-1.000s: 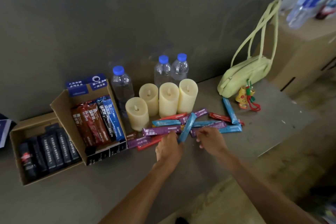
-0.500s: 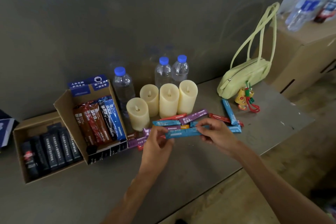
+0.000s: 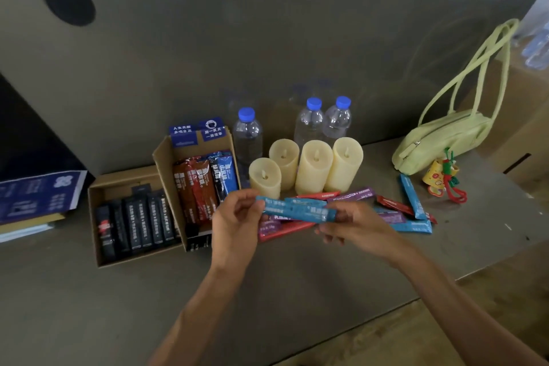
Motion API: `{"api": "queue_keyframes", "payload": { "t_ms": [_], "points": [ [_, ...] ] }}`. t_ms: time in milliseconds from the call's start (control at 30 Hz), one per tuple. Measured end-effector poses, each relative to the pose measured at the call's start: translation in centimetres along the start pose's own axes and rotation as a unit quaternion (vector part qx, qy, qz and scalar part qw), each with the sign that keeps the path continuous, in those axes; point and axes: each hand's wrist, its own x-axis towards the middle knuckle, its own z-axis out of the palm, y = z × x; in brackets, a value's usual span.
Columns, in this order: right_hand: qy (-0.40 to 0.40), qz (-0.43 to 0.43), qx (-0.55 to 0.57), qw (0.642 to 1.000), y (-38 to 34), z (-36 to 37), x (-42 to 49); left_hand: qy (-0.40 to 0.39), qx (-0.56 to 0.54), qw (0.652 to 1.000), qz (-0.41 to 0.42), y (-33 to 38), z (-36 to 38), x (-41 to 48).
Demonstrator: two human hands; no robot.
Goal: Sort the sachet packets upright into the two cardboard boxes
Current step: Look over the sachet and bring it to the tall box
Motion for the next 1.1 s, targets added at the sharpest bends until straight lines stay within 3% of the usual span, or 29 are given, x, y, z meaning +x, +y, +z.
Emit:
{"api": "queue_keyframes", "payload": {
  "t_ms": [67,133,233,400,567,733,933,1100],
  "points": [
    [0.058,-0.013,0.15,0.987,-1.2,1.5,0.8,-0.008,0.006,1.0,0.0,-0.1,-1.9,0.1],
    [0.083,-0.006,0.306,0.948,-2.6,2.8,1.8,-0.041,0.01,0.999,-0.023,-0.7,-3.3,-0.3],
    [0.067,-0.005,0.363,0.929,-4.3,4.6,3.1,-0.069,-0.007,0.996,-0.056,-1.8,-4.1,-1.7],
    [0.037,0.011,0.211,0.977,-5.7,8.4,3.3,-0.025,-0.042,0.997,-0.053,-2.4,-4.0,-2.8],
    [0.075,-0.034,0.053,0.995,-7.0,11.8,4.2,-0.002,0.016,1.0,-0.025,-2.5,-6.4,-2.6],
    [0.06,-0.085,-0.079,0.991,-8.8,15.6,7.7,0.162,0.146,0.976,-0.022,-3.1,-11.1,-1.0],
    [0.079,-0.07,-0.159,0.982,-8.3,19.2,11.6,0.083,0.204,0.975,-0.028,-3.4,-12.9,1.3],
    [0.083,-0.052,-0.179,0.979,-8.0,20.6,12.7,0.071,0.223,0.972,-0.018,-4.0,-13.1,1.7]
  ]
}}
